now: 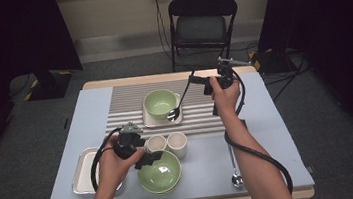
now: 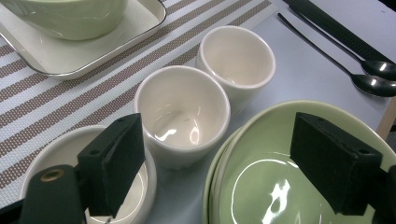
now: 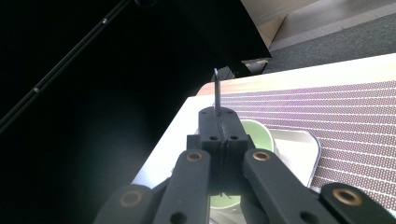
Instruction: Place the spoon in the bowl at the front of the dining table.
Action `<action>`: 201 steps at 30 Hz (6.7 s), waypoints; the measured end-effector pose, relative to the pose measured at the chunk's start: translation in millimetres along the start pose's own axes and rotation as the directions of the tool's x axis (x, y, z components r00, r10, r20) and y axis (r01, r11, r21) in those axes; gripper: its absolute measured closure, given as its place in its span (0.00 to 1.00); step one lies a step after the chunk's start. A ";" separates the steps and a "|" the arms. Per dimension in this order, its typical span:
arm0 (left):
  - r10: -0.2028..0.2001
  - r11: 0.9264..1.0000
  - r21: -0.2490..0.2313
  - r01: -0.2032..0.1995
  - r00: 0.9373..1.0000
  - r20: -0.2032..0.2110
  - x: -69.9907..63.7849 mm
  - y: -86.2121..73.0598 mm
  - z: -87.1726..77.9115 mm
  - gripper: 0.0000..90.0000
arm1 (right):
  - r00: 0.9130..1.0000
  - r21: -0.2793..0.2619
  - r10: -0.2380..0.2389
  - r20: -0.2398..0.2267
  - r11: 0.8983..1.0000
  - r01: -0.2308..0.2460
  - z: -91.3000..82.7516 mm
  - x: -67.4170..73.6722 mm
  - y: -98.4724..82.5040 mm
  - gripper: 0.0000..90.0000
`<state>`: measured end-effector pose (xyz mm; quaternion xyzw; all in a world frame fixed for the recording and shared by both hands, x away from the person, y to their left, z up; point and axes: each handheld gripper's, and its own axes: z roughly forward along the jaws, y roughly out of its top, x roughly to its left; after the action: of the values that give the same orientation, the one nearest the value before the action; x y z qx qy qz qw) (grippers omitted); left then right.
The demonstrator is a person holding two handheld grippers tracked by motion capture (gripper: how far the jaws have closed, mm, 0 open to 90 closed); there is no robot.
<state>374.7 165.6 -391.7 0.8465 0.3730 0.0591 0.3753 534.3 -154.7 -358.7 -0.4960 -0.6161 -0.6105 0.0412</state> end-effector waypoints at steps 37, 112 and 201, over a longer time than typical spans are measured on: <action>-0.015 1.000 -0.010 0.015 1.000 0.009 9.6 -8.1 0.3 0.19 | 0.999 -0.010 0.024 0.042 1.000 -0.024 33.5 -12.0 4.5 1.00; -0.008 1.000 -0.010 0.008 1.000 -0.010 11.1 -10.0 -1.3 0.20 | 0.989 -0.063 0.068 0.131 0.996 -0.060 24.3 -25.7 -17.2 1.00; -0.003 1.000 -0.008 0.003 1.000 -0.008 9.7 -9.5 0.2 0.20 | 0.984 -0.019 0.084 0.158 0.996 -0.083 36.4 -26.7 -46.0 1.00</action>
<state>376.1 176.3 -400.1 0.8443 0.3755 0.0636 0.3771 537.6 -129.8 -418.1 -0.5686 -0.5924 -0.5706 0.0147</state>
